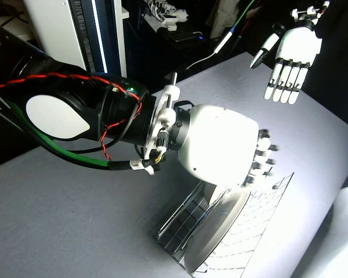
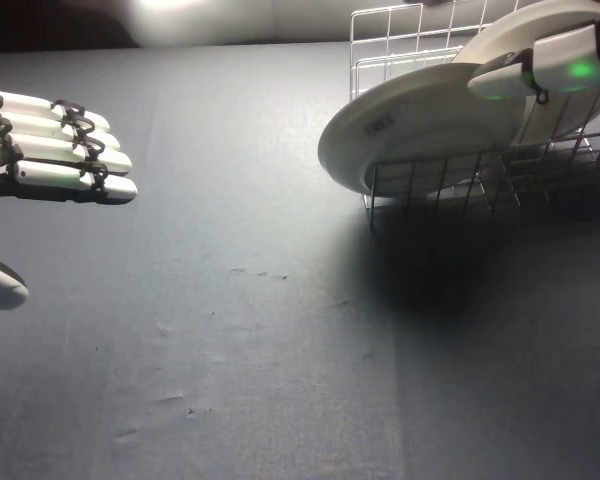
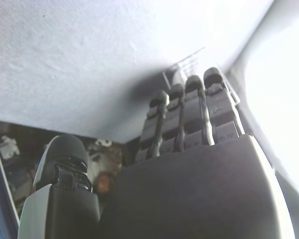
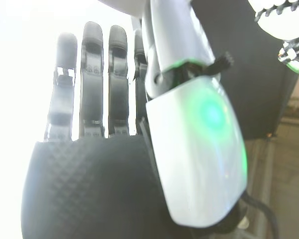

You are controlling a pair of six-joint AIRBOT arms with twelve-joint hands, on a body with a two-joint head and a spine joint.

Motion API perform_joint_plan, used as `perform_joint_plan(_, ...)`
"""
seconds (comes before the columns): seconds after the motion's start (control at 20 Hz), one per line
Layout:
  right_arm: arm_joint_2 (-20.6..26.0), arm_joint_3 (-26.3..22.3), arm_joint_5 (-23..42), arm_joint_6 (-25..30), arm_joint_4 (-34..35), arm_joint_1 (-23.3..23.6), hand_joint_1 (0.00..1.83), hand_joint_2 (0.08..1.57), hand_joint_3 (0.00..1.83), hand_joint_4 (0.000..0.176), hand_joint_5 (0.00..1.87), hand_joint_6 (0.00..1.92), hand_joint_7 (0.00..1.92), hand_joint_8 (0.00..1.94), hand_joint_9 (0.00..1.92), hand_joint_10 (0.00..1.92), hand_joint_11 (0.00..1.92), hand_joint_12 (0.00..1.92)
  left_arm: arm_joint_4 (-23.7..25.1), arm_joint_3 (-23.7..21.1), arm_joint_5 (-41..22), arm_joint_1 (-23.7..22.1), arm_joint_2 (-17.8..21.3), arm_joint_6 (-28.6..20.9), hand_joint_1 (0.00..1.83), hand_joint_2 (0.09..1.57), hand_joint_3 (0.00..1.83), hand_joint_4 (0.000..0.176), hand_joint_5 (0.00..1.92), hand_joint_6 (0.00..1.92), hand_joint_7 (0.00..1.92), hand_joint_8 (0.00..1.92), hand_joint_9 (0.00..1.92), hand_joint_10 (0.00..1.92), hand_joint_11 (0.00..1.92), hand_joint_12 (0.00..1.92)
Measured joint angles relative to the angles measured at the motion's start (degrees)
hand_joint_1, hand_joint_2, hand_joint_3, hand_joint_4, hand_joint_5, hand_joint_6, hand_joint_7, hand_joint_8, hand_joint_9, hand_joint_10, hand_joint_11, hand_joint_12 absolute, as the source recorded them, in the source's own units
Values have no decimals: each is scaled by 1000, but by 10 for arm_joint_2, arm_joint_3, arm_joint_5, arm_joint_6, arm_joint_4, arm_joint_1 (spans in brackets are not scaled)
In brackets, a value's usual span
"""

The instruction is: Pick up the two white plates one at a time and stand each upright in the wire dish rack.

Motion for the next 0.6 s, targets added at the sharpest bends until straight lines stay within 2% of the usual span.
perform_joint_plan(0.15,0,0,29,0,-48,0,992,1050,6,0,194,0,108,0,85,0,0,460,0,-2,-19,0,0,0,0,1223,1,0,14,5,0,0,0,0,0,0)
perform_joint_plan(0.2,1,0,37,0,-70,0,939,1063,11,0,175,0,90,0,76,1,0,429,1,-8,-24,0,1,0,0,1224,1,0,2,0,0,0,0,0,0,0)
perform_joint_plan(0.3,2,0,62,0,-120,0,916,1018,0,0,185,3,112,5,105,10,0,533,0,-18,-43,0,1,0,0,1221,0,0,46,17,13,5,0,0,14,6)
perform_joint_plan(0.35,2,0,81,-1,-144,0,806,1023,0,0,164,0,116,4,110,9,0,569,-3,-24,-51,-1,3,0,0,1209,0,0,58,19,22,8,5,2,29,14)
perform_joint_plan(0.45,5,-3,104,-5,-189,4,542,1029,1,0,213,13,242,26,237,41,0,781,-6,-41,-64,-1,16,20,0,1210,0,0,62,15,37,11,20,7,35,18)
perform_joint_plan(0.55,7,-3,130,-9,-226,7,497,1003,0,0,316,33,364,37,353,60,0,937,-4,-56,-74,-1,28,44,0,1212,0,0,123,7,107,9,84,10,76,60)
perform_joint_plan(0.6,6,-3,152,-13,-256,7,461,1000,0,0,372,24,428,21,414,51,0,1005,-4,-61,-82,-1,29,50,0,1204,4,0,157,6,154,4,128,9,14,286)
